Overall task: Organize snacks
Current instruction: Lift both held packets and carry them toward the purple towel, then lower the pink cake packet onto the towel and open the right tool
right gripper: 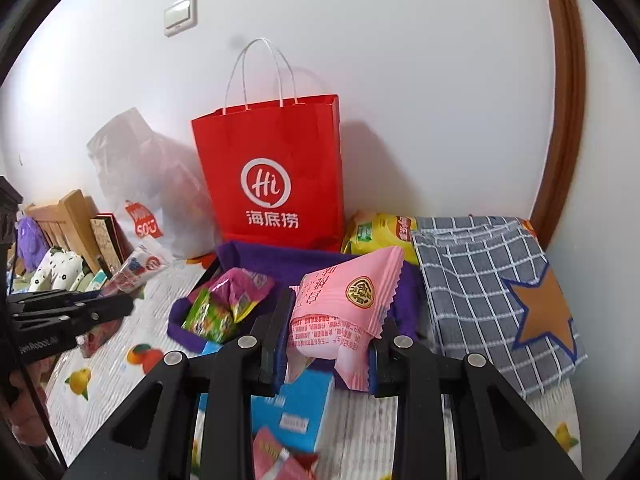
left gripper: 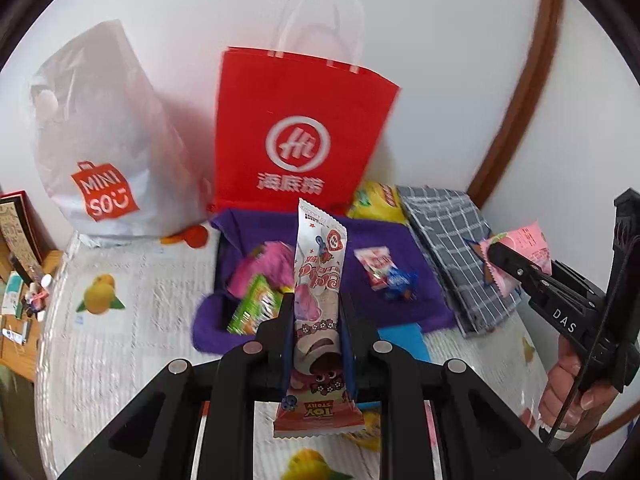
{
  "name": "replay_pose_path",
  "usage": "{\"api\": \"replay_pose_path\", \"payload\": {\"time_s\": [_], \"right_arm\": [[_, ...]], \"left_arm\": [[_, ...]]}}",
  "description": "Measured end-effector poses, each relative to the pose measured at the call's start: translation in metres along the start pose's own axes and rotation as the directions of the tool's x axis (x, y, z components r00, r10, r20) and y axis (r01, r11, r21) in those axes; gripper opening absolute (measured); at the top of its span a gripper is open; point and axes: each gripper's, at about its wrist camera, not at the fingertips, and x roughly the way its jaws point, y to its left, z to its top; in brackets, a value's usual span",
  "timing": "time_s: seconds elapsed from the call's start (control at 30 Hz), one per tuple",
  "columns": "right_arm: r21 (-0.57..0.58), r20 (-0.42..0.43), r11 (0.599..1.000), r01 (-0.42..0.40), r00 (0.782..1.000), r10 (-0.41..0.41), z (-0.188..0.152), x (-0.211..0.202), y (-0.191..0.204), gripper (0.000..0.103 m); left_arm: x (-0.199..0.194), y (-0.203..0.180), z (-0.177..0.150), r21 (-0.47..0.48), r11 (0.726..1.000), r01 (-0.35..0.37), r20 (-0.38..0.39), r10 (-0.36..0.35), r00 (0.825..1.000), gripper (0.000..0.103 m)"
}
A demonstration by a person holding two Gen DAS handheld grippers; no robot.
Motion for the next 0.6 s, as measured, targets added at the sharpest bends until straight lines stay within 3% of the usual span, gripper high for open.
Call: {"api": "replay_pose_path", "payload": {"time_s": [0.23,0.43,0.6], "right_arm": [[0.046,-0.032,0.999,0.012,0.999,-0.010,0.026,0.043,-0.018,0.030],[0.037,-0.037,0.999,-0.015,0.999,0.016,0.046,0.073,-0.023,0.030],[0.031,-0.078,0.999,-0.022,0.997,0.025,0.038,0.107,-0.027,0.030]], "left_arm": [[0.023,0.035,0.031,-0.076,0.997,-0.021,-0.004,0.021,1.000,0.019],[0.055,0.031,0.058,-0.084,0.996,0.004,-0.014,-0.005,1.000,0.019],[0.089,0.023,0.066,-0.085,0.995,0.046,-0.045,-0.050,0.998,0.019]]}}
